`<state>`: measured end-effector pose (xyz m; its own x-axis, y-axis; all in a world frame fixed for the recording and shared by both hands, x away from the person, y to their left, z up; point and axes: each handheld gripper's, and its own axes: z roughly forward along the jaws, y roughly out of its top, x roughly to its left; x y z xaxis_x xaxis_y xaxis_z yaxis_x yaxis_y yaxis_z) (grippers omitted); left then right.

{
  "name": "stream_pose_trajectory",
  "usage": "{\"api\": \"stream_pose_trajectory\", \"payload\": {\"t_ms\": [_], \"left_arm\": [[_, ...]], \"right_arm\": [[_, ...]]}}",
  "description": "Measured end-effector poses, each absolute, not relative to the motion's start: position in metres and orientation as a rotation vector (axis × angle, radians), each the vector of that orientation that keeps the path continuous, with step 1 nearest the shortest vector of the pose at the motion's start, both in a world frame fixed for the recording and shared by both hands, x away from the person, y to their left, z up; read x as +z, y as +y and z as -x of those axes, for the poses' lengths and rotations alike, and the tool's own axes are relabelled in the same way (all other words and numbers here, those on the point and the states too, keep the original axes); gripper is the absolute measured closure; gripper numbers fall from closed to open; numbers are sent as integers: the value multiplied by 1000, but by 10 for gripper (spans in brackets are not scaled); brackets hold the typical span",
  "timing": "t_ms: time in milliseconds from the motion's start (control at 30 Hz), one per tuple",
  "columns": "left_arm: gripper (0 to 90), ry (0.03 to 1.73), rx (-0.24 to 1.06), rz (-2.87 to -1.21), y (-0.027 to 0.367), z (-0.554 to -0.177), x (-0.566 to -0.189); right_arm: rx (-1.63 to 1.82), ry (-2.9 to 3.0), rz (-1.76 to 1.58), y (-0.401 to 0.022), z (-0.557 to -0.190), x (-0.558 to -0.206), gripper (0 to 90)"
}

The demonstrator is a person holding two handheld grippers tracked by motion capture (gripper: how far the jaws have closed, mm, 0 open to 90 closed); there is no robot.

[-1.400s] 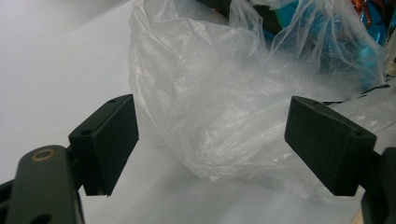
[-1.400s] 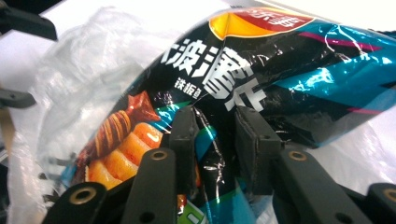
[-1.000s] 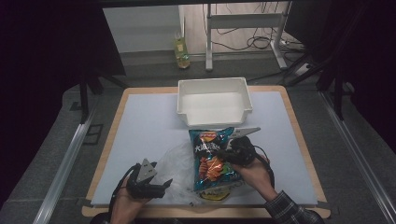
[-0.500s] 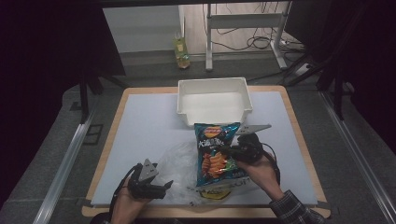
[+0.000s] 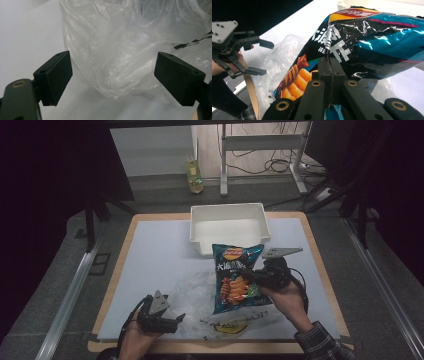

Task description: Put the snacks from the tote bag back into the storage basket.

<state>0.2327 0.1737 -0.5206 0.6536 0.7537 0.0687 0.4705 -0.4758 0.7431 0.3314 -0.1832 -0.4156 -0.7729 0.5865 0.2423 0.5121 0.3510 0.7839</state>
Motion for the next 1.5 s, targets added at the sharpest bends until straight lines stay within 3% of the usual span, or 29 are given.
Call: {"api": "stream_pose_trajectory", "payload": {"t_ms": [600, 1500], "left_arm": [[35, 933, 433, -2083, 174, -232, -517], [0, 910, 522, -2092, 174, -230, -517]], "right_arm": [[1464, 2450, -997, -185, -342, -390, 895], [1512, 2352, -1002, -183, -378, -371, 895]]}}
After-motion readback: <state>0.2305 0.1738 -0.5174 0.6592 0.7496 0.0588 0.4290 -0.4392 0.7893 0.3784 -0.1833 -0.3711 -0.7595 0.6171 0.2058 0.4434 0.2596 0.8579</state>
